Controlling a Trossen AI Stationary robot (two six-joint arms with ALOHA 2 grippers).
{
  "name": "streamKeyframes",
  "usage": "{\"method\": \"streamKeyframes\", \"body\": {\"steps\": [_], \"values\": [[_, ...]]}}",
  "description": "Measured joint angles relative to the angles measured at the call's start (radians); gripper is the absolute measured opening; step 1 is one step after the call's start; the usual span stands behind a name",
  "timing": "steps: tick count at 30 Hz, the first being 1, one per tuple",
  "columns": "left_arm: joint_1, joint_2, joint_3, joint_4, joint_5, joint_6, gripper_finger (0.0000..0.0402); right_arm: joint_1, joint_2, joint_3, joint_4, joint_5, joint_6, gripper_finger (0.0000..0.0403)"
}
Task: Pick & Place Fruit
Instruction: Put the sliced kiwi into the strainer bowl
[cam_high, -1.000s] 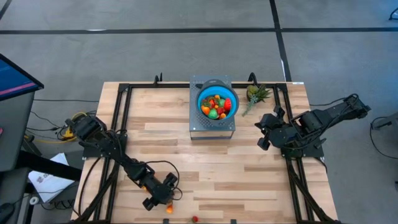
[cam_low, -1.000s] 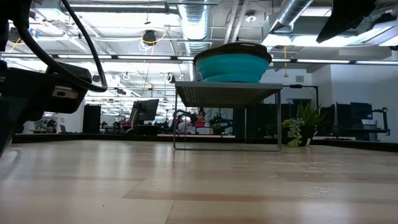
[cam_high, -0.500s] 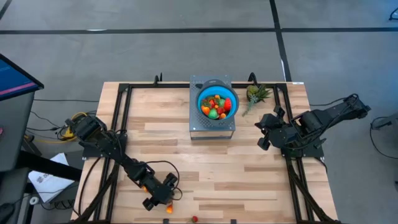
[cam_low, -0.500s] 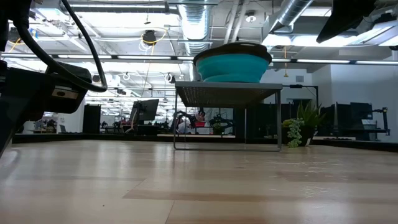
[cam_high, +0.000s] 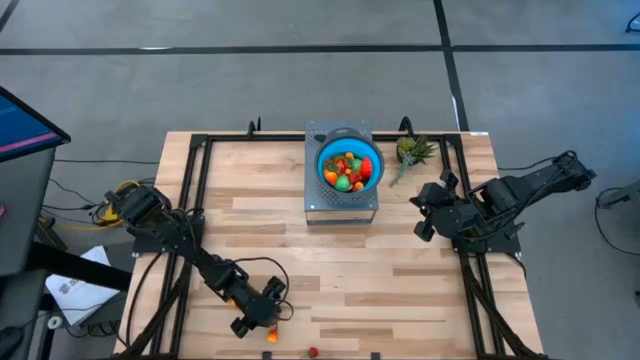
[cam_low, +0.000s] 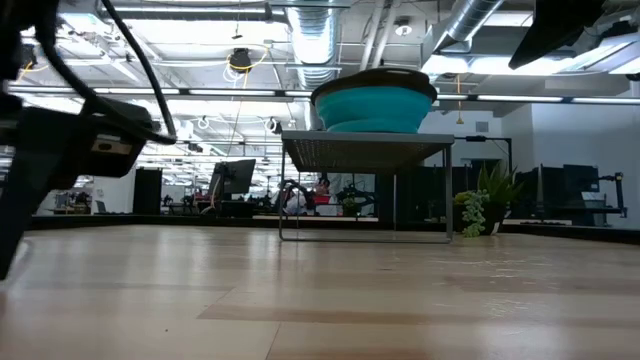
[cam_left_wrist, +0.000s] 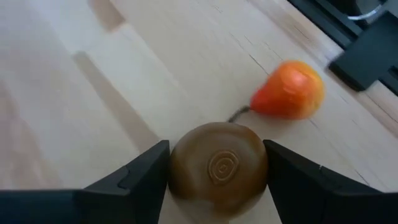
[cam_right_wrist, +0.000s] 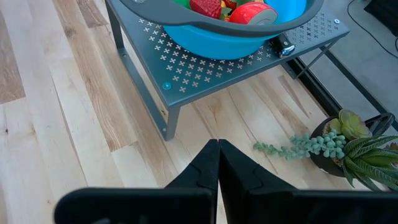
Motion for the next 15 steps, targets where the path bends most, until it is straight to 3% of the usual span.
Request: {"method": "streamKeyframes", "body": {"steps": [10, 15], "values": [[0.049, -0.097, 0.0, 0.001, -0.052, 0.0, 0.0229, 0.0, 0.0, 0.0, 0.0, 0.0, 0.002, 0.0], [0.084, -0.188, 0.0, 0.003, -0.149, 0.001, 0.0234, 0.0, 0.0, 0.0, 0.0, 0.0, 0.002, 0.0]]}}
